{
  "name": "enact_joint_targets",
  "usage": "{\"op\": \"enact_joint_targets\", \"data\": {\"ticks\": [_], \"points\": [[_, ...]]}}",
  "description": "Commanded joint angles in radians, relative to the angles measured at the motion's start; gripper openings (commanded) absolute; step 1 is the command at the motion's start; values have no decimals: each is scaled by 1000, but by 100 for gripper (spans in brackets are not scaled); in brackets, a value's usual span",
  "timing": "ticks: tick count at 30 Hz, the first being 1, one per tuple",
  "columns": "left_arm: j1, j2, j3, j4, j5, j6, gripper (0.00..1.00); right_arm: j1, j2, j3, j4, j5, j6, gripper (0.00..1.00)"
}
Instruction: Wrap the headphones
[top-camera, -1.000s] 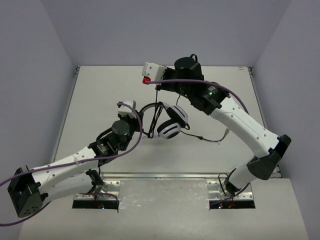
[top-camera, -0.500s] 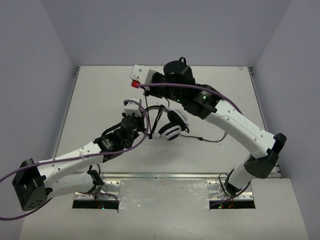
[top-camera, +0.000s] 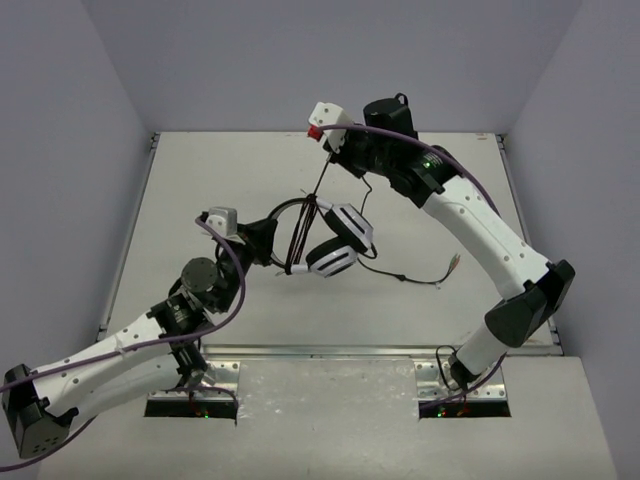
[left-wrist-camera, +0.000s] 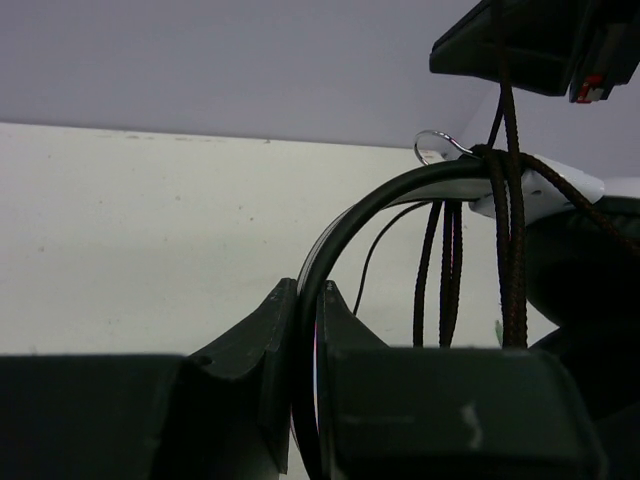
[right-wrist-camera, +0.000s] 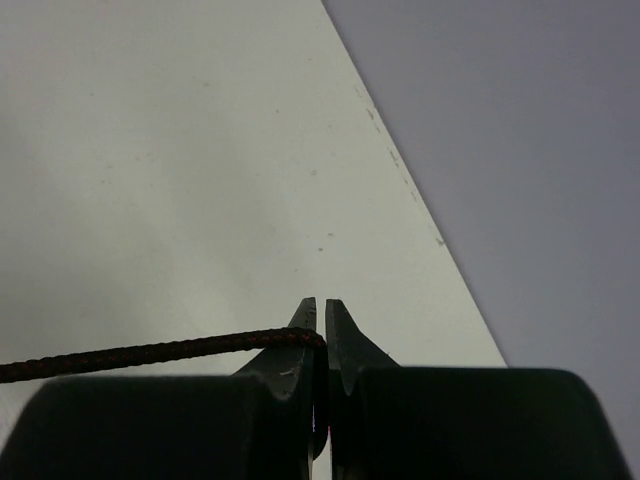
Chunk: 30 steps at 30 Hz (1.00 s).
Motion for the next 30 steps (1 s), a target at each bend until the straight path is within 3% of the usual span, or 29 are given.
{"op": "enact_joint_targets", "data": {"ticks": [1, 3, 11, 13, 17, 21, 26, 30], "points": [[-19, -45, 10, -1, 105, 14, 0, -56, -35, -8, 155, 0, 42, 1], [-19, -55, 32, -4, 101, 2, 0, -59, -41, -41, 167, -5, 62, 1], [-19, -78, 160, -10, 166, -19, 0, -69, -104, -287, 281, -276, 163, 4], [-19, -86, 199, -10, 185, -29, 0, -74, -128, -352, 331, -355, 180, 10], [-19, -94, 265, -16, 185, -44, 0, -85, -158, -465, 445, -480, 255, 12], [-19, -91, 314, 1, 186, -55, 0, -94, -168, -548, 653, -598, 379, 24], [-19, -72, 369, 25, 183, -98, 0, -82, -71, -616, 1009, -745, 693, 38], [-19, -13, 466, -56, 98, -165, 0, -62, 20, -631, 1167, -686, 786, 39]]}}
